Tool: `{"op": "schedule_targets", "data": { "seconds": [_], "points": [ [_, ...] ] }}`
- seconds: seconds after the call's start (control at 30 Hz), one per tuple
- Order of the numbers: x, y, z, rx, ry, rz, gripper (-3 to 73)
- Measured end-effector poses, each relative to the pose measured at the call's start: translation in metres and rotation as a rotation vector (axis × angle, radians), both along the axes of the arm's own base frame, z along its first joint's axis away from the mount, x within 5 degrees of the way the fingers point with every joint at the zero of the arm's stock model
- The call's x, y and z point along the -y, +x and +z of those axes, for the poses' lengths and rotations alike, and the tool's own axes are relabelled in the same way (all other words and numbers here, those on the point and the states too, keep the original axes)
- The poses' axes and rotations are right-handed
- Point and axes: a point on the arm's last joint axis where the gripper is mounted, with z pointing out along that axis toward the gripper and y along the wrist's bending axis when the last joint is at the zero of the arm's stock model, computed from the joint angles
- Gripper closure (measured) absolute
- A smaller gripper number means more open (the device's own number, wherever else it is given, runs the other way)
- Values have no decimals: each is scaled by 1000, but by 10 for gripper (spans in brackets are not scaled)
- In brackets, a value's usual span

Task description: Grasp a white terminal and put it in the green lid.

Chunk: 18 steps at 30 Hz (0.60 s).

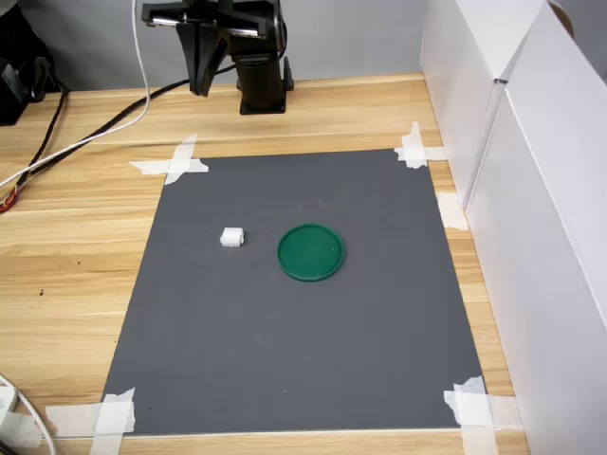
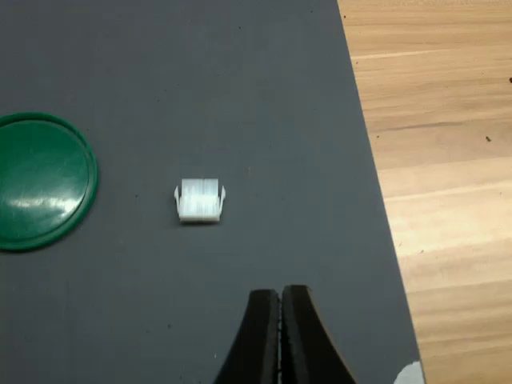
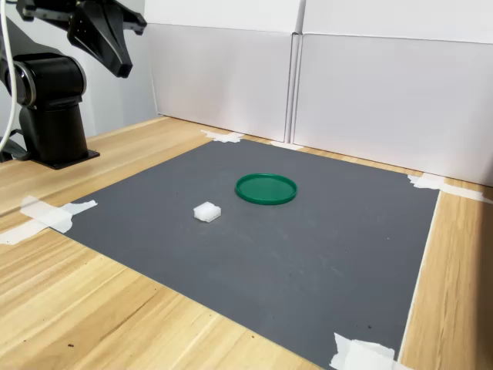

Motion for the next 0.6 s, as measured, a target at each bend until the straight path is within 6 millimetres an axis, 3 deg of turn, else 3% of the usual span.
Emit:
{"op": "schedule_targets", "data": {
  "seconds": [0.27,0.6],
  "points": [
    [-2,33,18,-65,-138,95,710],
    [-3,75,7,-362,-348,300,710]
  ]
}}
